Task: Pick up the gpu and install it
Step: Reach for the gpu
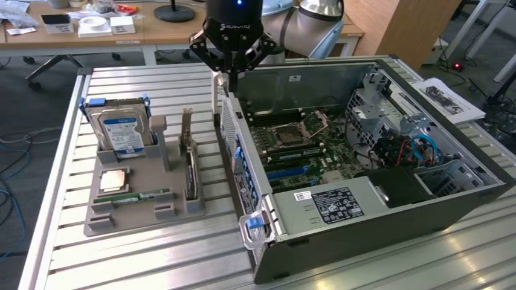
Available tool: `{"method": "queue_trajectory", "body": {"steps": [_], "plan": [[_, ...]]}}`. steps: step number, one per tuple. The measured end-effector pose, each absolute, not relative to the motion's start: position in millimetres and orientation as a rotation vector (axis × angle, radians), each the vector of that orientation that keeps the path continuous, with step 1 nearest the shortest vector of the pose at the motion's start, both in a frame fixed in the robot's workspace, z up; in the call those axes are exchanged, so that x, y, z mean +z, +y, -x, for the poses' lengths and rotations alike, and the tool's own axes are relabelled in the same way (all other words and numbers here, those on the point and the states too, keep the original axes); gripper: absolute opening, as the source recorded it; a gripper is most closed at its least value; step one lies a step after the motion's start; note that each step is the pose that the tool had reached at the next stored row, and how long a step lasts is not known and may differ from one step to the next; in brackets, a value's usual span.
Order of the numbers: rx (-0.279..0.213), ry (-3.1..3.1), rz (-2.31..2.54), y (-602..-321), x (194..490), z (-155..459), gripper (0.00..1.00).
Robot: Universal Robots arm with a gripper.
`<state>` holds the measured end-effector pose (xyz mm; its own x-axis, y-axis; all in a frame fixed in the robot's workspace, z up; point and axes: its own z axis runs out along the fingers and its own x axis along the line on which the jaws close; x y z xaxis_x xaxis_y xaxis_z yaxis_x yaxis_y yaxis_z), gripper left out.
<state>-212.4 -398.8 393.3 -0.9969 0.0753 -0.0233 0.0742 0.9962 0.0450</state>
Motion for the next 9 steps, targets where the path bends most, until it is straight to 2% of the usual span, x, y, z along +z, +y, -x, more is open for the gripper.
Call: {"method": "queue_trajectory", "body": {"steps": [9], "plan": [[0.069, 3.114, -0.117, -398.9, 393.3, 222.2, 0.11]]}}
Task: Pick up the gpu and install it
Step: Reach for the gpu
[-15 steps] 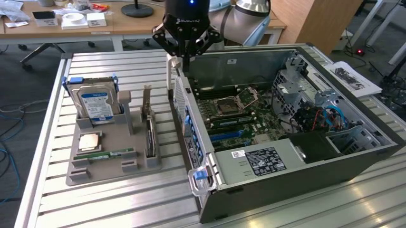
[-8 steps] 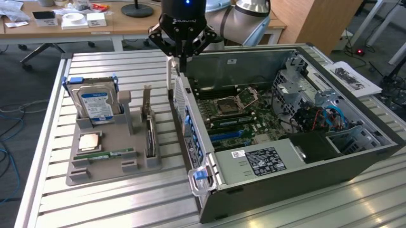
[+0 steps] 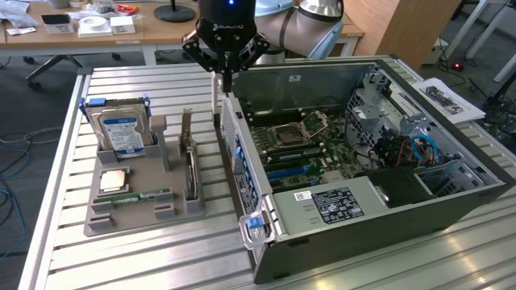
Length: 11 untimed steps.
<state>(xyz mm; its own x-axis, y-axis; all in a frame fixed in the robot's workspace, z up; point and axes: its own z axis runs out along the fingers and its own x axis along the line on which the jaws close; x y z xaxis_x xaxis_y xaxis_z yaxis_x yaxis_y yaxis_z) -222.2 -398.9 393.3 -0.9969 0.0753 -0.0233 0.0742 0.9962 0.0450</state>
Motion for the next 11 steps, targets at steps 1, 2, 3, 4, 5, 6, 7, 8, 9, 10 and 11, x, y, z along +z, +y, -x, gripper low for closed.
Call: {"method": "queue_trajectory", "body": {"steps": [1, 2, 3, 4, 5, 6, 7, 8, 9, 10, 11], "plan": [[0.069, 3.114, -0.117, -398.8, 393.3, 223.3, 0.11], [0.069, 3.114, -0.117, -398.9, 393.2, 224.3, 0.11], [0.069, 3.114, -0.117, -398.9, 393.2, 225.4, 0.11], [0.069, 3.114, -0.117, -398.9, 393.2, 226.4, 0.11], [0.069, 3.114, -0.117, -398.9, 393.2, 227.3, 0.11], [0.069, 3.114, -0.116, -398.9, 393.2, 228.3, 0.11], [0.069, 3.114, -0.117, -398.8, 393.2, 229.2, 0.11], [0.069, 3.114, -0.117, -398.9, 393.2, 230.1, 0.11], [0.069, 3.114, -0.117, -398.9, 393.2, 231.0, 0.11], [0.069, 3.114, -0.117, -398.9, 393.2, 231.9, 0.11], [0.069, 3.114, -0.117, -398.9, 393.2, 232.7, 0.11]]}}
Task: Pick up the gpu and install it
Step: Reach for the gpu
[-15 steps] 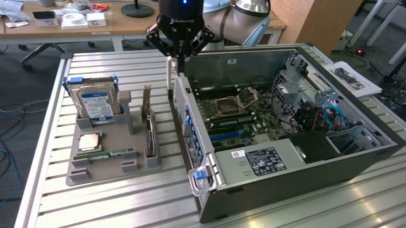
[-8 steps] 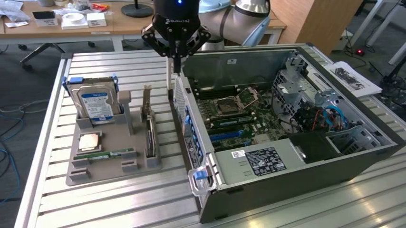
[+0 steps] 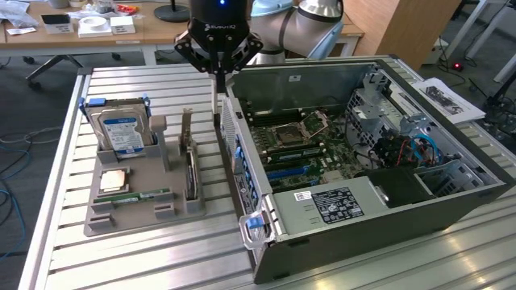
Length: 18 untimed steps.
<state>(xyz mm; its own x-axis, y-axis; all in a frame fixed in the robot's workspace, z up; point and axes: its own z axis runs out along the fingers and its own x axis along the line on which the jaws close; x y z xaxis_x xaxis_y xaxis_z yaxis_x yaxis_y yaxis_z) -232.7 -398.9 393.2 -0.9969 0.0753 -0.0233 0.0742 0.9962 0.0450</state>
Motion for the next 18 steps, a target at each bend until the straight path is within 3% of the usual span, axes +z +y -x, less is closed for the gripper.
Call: {"method": "queue_trajectory", "body": {"steps": [18], "plan": [[0.069, 3.114, -0.117, -399, 393, 247, 0.11]]}}
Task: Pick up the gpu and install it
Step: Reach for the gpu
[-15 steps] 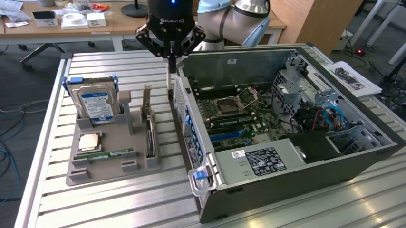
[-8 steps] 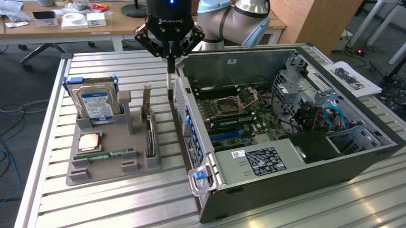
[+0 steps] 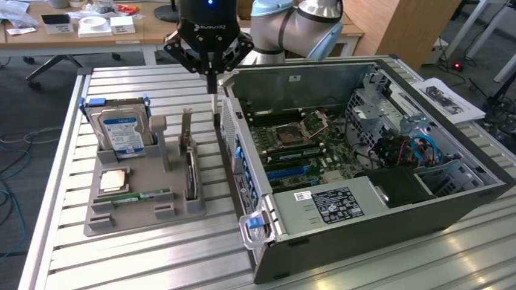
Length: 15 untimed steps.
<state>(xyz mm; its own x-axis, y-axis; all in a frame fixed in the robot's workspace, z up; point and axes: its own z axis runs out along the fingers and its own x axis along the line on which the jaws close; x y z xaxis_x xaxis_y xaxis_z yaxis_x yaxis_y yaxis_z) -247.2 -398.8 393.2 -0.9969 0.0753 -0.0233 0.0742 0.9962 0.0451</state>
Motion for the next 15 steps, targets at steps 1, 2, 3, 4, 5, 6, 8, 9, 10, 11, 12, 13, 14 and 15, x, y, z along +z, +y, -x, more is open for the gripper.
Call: {"method": "queue_trajectory", "body": {"steps": [1, 2, 3, 4, 5, 6, 8, 9, 10, 11, 12, 13, 14, 15], "plan": [[0.069, 3.114, -0.116, -399, 393, 249, 0.11], [0.069, 3.114, -0.117, -399, 393, 251, 0.11], [0.069, 3.114, -0.117, -399, 393, 252, 0.11], [0.069, 3.114, -0.117, -399, 393, 254, 0.11], [0.069, 3.114, -0.117, -399, 393, 256, 0.11], [0.069, 3.114, -0.117, -399, 393, 258, 0.11], [0.069, 3.114, -0.117, -399, 393, 262, 0.11], [0.069, 3.114, -0.117, -399, 393, 265, 0.11], [0.069, 3.114, -0.117, -399, 393, 267, 0.11], [0.069, 3.114, -0.116, -399, 393, 269, 0.11], [0.069, 3.114, -0.116, -399, 393, 271, 0.11], [0.069, 3.114, -0.117, -399, 393, 274, 0.11], [0.069, 3.114, -0.117, -399, 393, 276, 0.11], [0.069, 3.114, -0.117, -399, 393, 278, 0.11]]}}
